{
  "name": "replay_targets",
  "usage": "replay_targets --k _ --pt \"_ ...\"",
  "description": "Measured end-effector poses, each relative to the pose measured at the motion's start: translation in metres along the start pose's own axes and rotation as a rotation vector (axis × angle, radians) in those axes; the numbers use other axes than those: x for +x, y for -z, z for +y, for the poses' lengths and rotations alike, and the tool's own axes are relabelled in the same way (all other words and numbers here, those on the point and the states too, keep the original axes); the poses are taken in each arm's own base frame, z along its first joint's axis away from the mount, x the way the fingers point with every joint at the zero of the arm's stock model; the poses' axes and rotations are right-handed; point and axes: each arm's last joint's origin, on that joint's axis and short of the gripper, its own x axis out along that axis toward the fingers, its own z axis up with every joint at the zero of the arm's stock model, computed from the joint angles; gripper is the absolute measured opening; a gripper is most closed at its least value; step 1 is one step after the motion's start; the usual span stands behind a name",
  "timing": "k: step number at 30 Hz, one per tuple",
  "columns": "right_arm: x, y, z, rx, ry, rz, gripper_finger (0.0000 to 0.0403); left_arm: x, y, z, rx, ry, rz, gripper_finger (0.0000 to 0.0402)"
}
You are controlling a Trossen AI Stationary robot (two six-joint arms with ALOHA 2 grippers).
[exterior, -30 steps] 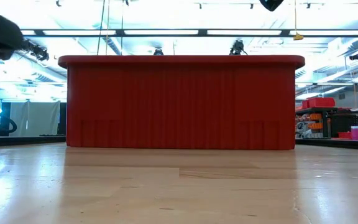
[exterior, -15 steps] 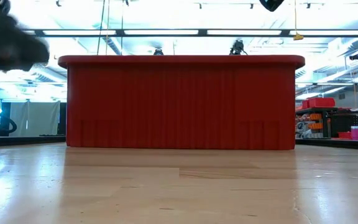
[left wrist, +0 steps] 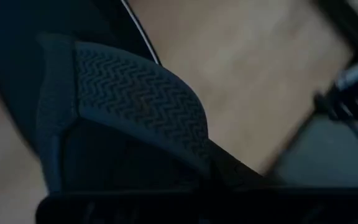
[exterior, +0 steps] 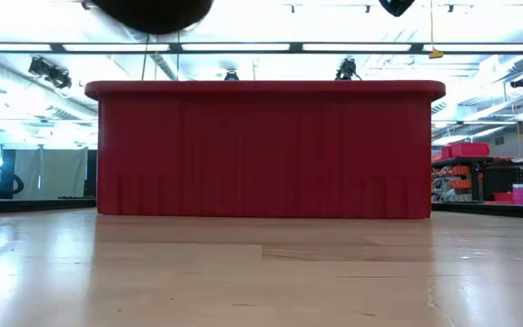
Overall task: Pick and place slides into bin
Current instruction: Put the black slipper into the red bin
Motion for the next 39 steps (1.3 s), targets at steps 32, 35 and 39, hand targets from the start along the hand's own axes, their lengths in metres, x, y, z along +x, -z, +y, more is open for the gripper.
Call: replay_targets --k 32,35,39 --pt "0.0 0.0 0.001 0.189 0.017 0.002 0.0175 0.12 -0.251 0.199 1.117 -0.188 0.304 0.0005" --pt "0.0 0.0 0.0 0.192 0.046 0.0 0.0175 0.149 -0.237 0.197 1.186 -0.161 0.33 0.0005" --pt "0.0 0.0 -0.001 0.192 0.071 -0.003 0.0175 0.176 -0.221 0.197 1.164 -0.141 0.314 0.0008"
